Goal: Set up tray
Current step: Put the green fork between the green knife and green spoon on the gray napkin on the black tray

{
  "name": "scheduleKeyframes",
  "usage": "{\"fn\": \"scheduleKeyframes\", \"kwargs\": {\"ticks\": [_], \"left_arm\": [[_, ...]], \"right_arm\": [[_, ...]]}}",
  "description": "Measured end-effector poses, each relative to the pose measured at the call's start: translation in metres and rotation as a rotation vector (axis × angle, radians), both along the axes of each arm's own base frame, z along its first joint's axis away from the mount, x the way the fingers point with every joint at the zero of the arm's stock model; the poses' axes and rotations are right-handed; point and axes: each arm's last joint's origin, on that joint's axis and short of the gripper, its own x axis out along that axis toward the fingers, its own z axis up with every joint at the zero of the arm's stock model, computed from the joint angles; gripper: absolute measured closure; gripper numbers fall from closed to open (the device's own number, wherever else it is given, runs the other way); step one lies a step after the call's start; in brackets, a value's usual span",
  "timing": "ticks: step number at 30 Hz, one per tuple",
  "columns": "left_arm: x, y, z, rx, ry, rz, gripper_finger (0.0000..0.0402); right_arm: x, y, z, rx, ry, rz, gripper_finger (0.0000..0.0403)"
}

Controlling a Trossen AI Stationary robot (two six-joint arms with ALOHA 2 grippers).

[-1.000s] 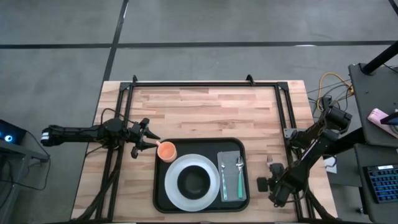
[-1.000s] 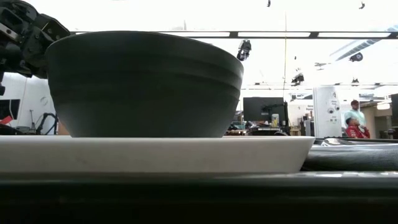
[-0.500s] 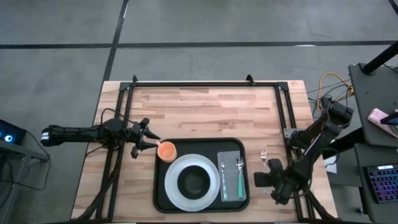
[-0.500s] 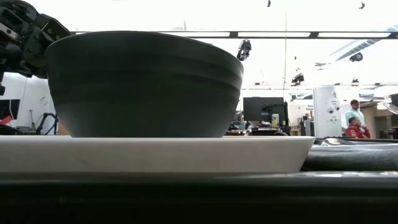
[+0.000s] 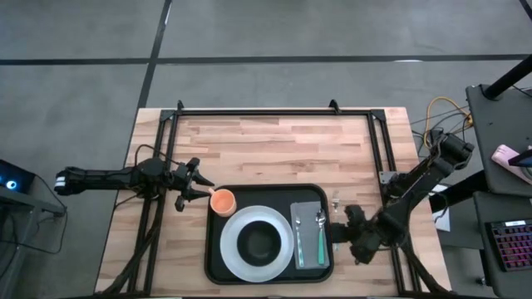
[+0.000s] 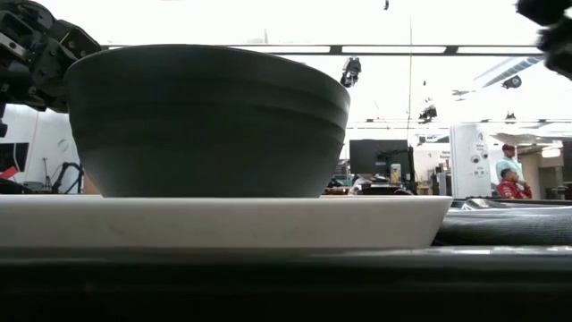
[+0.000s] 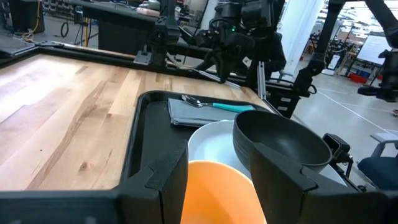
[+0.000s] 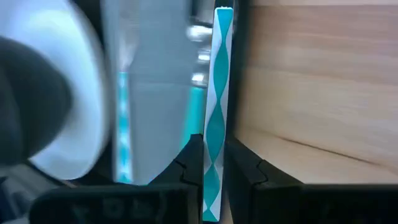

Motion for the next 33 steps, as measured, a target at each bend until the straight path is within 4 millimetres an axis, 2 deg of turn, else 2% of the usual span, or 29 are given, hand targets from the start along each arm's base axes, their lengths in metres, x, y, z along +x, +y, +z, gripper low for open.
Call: {"fn": "scheduleKeyframes", "kwargs": {"ticks": [4, 10, 17, 21, 25, 33], "left_arm": [[0.000, 0.000, 0.000, 0.000, 0.000, 0.000, 0.0251], [0.000, 0.000, 0.000, 0.000, 0.000, 0.000, 0.0251], [0.000, 0.000, 0.000, 0.000, 0.000, 0.001, 0.0251], [0.000, 0.000, 0.000, 0.000, 0.000, 0.000, 0.0251], [0.000, 0.000, 0.000, 0.000, 0.000, 0.000, 0.0251], [0.000, 0.000, 0.000, 0.000, 0.000, 0.000, 0.0251]], "right_arm": [[0.017, -0.008, 0.001, -0.002, -0.047, 0.013, 0.0379], [0.028, -0.016, 0.005, -0.015, -0.071, 0.005, 0.0379], [0.042, -0.009, 0.001, 0.007, -0.114, 0.039, 0.0379], [0.049, -0.002, -0.007, 0.020, -0.071, 0.055, 0.0379], [0.059, 0.007, -0.006, 0.031, -0.079, 0.068, 0.0379], [0.077, 0.014, -0.013, 0.033, -0.030, 0.115, 0.0379]]}}
